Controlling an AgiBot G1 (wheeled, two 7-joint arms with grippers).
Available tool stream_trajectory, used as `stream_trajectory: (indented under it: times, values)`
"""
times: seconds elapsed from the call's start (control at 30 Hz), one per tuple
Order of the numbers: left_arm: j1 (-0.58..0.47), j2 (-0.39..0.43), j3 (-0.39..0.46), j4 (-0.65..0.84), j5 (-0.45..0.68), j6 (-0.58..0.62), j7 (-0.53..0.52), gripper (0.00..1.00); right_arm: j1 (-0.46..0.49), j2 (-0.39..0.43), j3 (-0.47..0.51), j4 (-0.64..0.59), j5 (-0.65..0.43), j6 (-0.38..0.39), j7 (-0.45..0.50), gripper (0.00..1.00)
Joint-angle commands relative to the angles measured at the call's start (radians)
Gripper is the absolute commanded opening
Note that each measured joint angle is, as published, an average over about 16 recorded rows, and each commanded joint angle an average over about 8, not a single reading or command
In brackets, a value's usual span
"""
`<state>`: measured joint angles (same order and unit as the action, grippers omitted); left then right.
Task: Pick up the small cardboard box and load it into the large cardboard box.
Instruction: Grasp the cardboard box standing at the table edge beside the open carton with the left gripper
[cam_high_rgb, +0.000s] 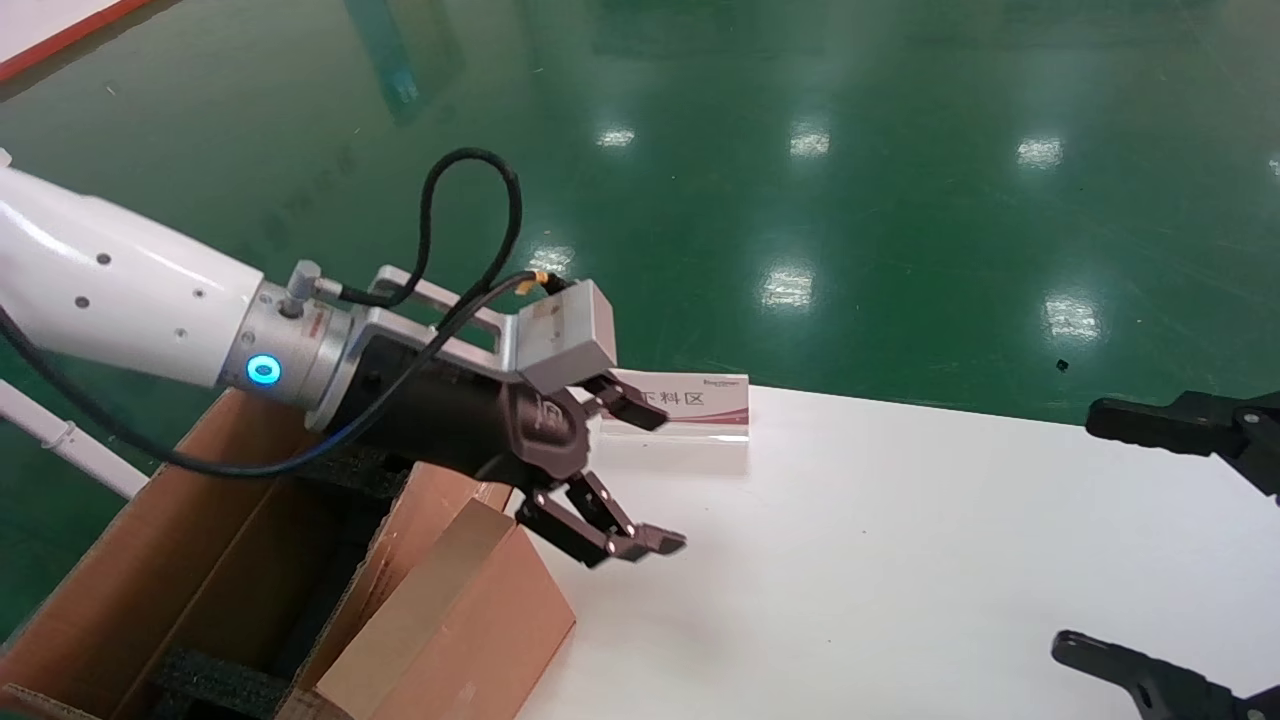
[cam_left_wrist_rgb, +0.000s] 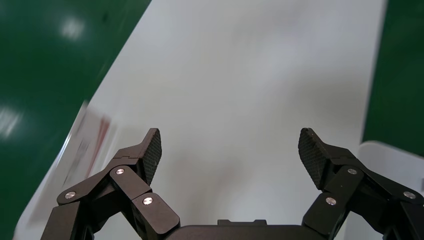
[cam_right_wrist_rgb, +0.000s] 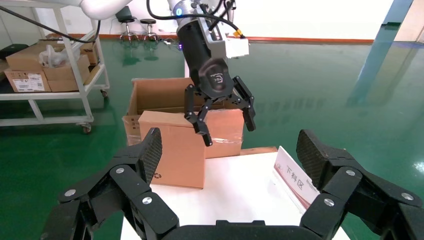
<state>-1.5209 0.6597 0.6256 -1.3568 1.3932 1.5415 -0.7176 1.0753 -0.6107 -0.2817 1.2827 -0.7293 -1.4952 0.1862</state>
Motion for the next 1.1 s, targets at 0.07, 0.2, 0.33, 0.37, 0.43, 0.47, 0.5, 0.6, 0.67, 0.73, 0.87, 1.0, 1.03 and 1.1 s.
stream_trajectory:
  times: [0.07, 0.2, 0.33, 0.37, 0.43, 0.47, 0.5, 0.6, 0.67, 0.73, 0.87, 1.0, 1.03, 1.1]
  values:
    - [-0.055, 0.009, 0.048, 0.001, 0.067, 0.018, -0.087, 1.00, 0.000, 0.000, 0.000, 0.000, 0.000, 0.000, 0.000, 1.00]
    - [-0.125, 0.021, 0.139, 0.001, 0.139, 0.029, -0.206, 1.00, 0.000, 0.000, -0.001, 0.000, 0.000, 0.000, 0.000, 1.00]
    - [-0.193, 0.031, 0.234, 0.000, 0.184, 0.034, -0.304, 1.00, 0.000, 0.000, -0.001, 0.000, 0.001, 0.000, 0.000, 1.00]
    - [-0.210, 0.034, 0.258, -0.001, 0.191, 0.035, -0.323, 1.00, 0.000, 0.000, -0.001, 0.000, 0.001, 0.000, 0.000, 1.00]
    - [-0.243, 0.039, 0.306, -0.002, 0.199, 0.036, -0.355, 1.00, 0.000, 0.000, -0.001, 0.000, 0.001, 0.000, -0.001, 1.00]
    - [-0.260, 0.041, 0.330, -0.002, 0.201, 0.037, -0.367, 1.00, 0.000, 0.000, -0.001, 0.000, 0.001, 0.000, -0.001, 1.00]
    - [-0.276, 0.044, 0.355, -0.002, 0.200, 0.038, -0.378, 1.00, 0.000, 0.000, -0.001, 0.000, 0.001, 0.001, -0.001, 1.00]
    - [-0.325, 0.047, 0.428, -0.003, 0.183, 0.040, -0.403, 1.00, 0.000, 0.001, -0.001, 0.000, 0.001, 0.001, -0.001, 1.00]
    - [-0.356, 0.047, 0.476, -0.003, 0.159, 0.041, -0.417, 1.00, 0.000, 0.001, -0.002, 0.000, 0.001, 0.001, -0.001, 1.00]
    - [-0.384, 0.042, 0.524, -0.002, 0.124, 0.042, -0.426, 1.00, 0.000, 0.001, -0.002, 0.000, 0.001, 0.001, -0.001, 1.00]
    - [-0.434, 0.025, 0.614, -0.001, 0.048, 0.042, -0.435, 1.00, 0.000, 0.001, -0.002, 0.000, 0.001, 0.001, -0.001, 1.00]
    - [-0.488, 0.013, 0.702, -0.001, 0.008, 0.039, -0.439, 1.00, 0.000, 0.001, -0.002, 0.000, 0.002, 0.001, -0.001, 1.00]
    - [-0.502, 0.014, 0.723, -0.001, 0.005, 0.038, -0.440, 1.00, 0.001, 0.001, -0.002, 0.000, 0.002, 0.001, -0.001, 1.00]
    - [-0.529, 0.018, 0.765, -0.001, 0.004, 0.036, -0.445, 1.00, 0.001, 0.001, -0.002, 0.000, 0.002, 0.001, -0.001, 1.00]
